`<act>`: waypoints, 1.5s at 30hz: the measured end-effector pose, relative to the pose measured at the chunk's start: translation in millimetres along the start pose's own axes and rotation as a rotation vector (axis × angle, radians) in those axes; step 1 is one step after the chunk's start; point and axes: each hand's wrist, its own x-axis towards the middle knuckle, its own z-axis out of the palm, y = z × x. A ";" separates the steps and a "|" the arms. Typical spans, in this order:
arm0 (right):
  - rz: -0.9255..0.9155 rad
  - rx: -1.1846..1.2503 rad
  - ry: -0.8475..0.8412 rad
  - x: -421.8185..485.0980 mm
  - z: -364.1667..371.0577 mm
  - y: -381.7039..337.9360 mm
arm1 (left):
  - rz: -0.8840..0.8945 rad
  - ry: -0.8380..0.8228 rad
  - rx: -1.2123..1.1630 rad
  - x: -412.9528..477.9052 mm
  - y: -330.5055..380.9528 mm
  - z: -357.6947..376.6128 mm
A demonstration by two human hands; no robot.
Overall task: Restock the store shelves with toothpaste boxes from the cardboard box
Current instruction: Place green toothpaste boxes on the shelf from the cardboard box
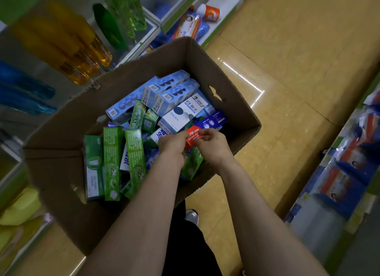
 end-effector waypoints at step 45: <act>-0.320 1.061 0.119 -243.6 -123.9 -75.1 | 0.618 -0.512 -0.070 -290.2 40.7 -13.7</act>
